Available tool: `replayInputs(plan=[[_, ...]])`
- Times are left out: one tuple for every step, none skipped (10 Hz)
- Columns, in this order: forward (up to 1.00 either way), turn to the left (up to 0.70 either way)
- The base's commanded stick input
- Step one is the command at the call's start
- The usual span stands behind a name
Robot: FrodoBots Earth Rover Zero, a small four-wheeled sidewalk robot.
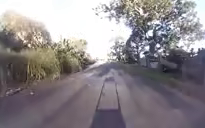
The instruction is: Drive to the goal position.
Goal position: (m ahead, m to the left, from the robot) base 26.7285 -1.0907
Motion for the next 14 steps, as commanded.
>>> replayInputs(plan=[[1.00, 0.00], [1.00, 0.00], [1.00, 0.00], [1.00, 0.00], [1.00, 0.00], [1.00, 0.00], [1.00, 0.00], [1.00, 0.00], [1.00, 0.00], [1.00, 0.00], [1.00, 0.00], [1.00, 0.00], [1.00, 0.00], [1.00, 0.00]])
